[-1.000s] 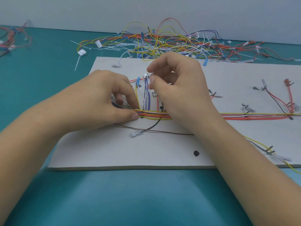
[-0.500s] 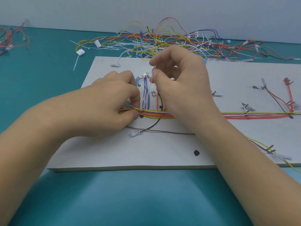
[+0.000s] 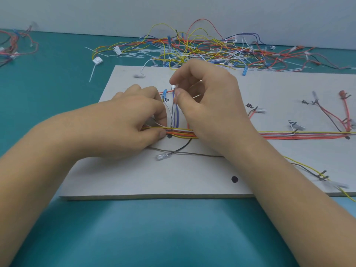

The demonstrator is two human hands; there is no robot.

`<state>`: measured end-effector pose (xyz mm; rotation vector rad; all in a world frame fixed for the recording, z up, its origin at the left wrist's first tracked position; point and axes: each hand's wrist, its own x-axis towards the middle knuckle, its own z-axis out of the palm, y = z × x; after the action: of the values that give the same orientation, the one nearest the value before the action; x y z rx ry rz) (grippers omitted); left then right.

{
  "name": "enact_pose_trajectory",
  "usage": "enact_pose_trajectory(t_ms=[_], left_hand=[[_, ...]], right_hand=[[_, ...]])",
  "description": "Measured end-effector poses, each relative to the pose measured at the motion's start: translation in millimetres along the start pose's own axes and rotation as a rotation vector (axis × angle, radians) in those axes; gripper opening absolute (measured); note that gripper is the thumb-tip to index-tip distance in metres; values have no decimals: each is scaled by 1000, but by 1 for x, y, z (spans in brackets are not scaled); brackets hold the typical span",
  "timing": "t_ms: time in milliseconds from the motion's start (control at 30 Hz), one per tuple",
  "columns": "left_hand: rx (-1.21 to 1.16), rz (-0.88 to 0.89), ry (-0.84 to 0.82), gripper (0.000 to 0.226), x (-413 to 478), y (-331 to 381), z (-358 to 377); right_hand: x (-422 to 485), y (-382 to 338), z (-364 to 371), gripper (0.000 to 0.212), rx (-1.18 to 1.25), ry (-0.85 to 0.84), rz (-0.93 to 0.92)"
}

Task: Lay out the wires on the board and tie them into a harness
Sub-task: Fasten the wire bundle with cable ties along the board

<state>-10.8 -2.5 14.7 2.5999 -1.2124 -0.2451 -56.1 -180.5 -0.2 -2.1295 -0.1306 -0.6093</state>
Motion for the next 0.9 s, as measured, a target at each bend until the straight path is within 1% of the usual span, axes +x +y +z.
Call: enact_pose_trajectory(t_ms=[367,433,500,567,733,900], left_hand=[[-113,18,86,14,0,-3,0],[-157,2,131,14,-1,-3,-1],[-202,-9,190,21,-2,-1,-2],[-217,8,218,21,-3,0,-4],[-265,31,188,9,-4,4,-5],[-283,20,164,10,-6,4,-8]], right_hand=[[1,2,0,17,-9,-52,40],[0,1,0,17,-13,-56,41],[0,0,0,16,-18,-70,41],[-1,0,1,17,-14,-88,40],[-2,-1,0,18,-28,-101,41],[-2,-2,0,19,-40,-108,43]])
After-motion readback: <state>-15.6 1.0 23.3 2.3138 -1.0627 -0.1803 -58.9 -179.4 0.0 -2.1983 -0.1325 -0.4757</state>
